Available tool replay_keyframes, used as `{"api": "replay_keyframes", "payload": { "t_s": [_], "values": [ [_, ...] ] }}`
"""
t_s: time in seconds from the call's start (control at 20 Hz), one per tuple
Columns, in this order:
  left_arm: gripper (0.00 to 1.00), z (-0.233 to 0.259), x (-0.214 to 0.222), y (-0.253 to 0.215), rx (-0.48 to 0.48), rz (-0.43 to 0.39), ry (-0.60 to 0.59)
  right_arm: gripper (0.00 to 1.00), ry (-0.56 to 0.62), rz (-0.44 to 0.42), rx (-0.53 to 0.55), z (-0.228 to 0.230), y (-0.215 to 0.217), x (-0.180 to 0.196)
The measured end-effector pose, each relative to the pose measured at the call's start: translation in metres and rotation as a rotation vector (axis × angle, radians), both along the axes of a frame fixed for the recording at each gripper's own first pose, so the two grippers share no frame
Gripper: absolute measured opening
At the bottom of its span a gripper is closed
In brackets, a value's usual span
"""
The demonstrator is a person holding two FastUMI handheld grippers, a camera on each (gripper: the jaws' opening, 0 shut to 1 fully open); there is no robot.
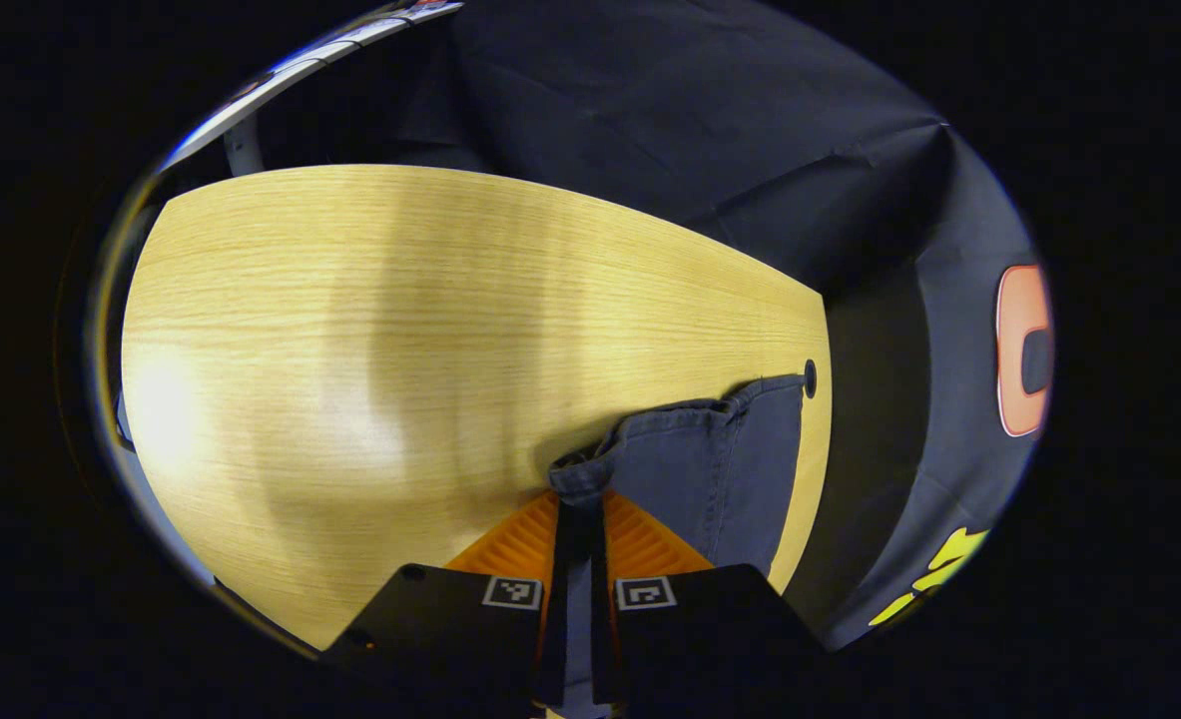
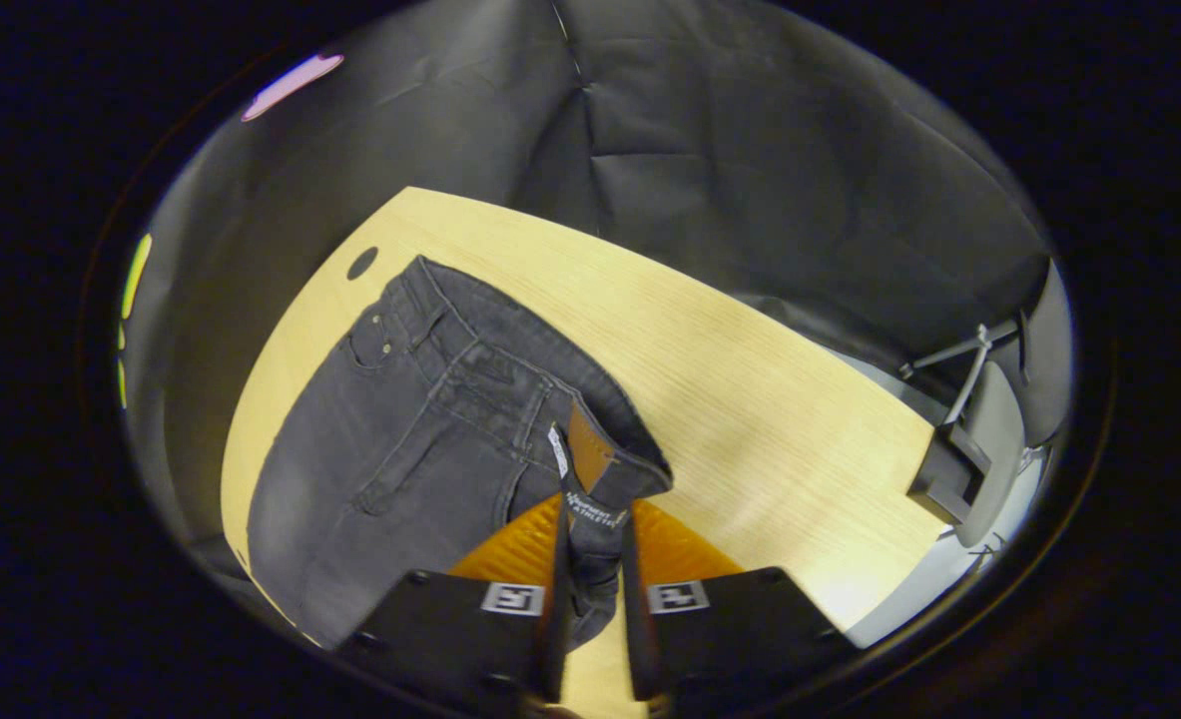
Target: Grasp the waist and the cuffs of the jeans and fold them to make the two legs overlap; first hold the waist and fold one-third of the jeans toward the cuffs, then hold the cuffs and fold the remaining one-third in the same direction to finish folding.
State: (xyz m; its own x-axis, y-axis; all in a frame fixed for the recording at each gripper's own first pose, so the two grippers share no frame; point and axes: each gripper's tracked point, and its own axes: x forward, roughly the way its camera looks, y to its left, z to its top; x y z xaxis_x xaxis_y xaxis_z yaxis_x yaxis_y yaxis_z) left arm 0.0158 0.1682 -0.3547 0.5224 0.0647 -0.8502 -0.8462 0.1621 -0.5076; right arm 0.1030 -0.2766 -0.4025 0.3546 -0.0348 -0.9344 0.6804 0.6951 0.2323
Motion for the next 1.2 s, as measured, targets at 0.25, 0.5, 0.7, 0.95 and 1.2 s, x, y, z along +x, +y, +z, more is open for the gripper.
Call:
{"api": "replay_keyframes", "payload": {
  "t_s": [0.25,0.5,0.7,0.95,1.2],
  "values": [
    [0.06,0.049,0.008,-0.025,0.041,-0.096,-0.077,0.17,-0.089,0.021,0.096,0.047,0.018,0.007],
    [0.06,0.099,0.034,-0.025,-0.039,-0.033,-0.14,0.16,-0.144,-0.041,0.249,0.093,0.025,0.029],
    [0.05,0.109,0.078,-0.023,-0.162,0.049,-0.116,0.12,-0.153,-0.14,0.393,0.121,0.022,0.072],
    [0.05,0.101,0.134,-0.004,-0.193,0.114,-0.04,0.16,-0.157,-0.272,0.548,0.126,0.015,0.148],
    [0.05,0.08,0.21,-0.01,-0.207,0.095,-0.05,0.16,-0.134,-0.307,0.569,0.092,0.009,0.214]
  ]
}}
